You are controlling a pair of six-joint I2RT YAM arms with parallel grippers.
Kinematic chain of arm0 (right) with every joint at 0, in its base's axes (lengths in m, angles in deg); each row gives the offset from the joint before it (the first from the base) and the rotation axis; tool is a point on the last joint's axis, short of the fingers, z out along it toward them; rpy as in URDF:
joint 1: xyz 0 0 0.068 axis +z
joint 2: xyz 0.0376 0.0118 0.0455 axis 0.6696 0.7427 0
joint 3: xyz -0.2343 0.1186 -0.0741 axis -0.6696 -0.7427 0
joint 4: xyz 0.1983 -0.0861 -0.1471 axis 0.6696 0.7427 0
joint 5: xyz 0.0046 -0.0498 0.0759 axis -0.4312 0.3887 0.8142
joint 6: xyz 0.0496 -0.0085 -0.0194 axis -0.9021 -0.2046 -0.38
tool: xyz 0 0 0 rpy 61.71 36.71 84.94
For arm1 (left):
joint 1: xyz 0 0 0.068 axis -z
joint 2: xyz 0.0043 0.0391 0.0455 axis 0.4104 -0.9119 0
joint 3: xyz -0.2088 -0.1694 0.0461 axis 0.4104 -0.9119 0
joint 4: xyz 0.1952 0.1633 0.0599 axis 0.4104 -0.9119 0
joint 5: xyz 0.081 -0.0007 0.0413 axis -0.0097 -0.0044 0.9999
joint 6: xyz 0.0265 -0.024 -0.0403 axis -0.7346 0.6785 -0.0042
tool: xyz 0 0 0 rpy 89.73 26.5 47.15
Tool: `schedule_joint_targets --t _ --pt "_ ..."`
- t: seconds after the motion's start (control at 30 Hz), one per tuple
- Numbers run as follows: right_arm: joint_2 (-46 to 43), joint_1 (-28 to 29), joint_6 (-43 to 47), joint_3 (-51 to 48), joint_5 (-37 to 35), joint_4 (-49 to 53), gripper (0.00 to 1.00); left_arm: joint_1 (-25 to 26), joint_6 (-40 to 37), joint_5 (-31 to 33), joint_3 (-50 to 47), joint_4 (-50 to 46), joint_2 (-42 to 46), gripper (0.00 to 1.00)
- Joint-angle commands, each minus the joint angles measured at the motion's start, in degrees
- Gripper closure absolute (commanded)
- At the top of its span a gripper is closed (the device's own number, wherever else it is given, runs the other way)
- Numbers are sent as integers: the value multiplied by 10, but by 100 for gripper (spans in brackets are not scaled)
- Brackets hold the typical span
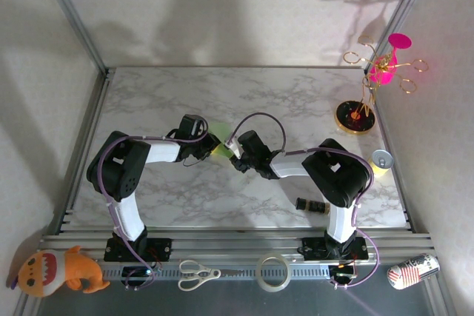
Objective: Fold a paper plane with a square sheet of paper (pick it up from the middle)
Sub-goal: Fourth fold the wing at the center of the table.
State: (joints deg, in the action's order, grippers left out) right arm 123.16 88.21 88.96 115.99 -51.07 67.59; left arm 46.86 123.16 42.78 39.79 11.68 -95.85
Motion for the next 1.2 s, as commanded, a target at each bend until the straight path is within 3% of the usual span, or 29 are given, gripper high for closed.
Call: schedule_joint_targets --t 0.0,0.2,0.63,1.17 --pt "1 4 -1 9 -6 -1 85 2 2 15 -9 -33 -8 81" --pt "-2 0 -14 10 26 5 92 0 -2 17 -9 -35 2 81" --pt "5 -53 -99 34 181 44 99 -6 -34 43 -12 -50 66 80" --pt "47 -81 -191 74 286 66 100 -4 -23 -11 -46 32 50 80"
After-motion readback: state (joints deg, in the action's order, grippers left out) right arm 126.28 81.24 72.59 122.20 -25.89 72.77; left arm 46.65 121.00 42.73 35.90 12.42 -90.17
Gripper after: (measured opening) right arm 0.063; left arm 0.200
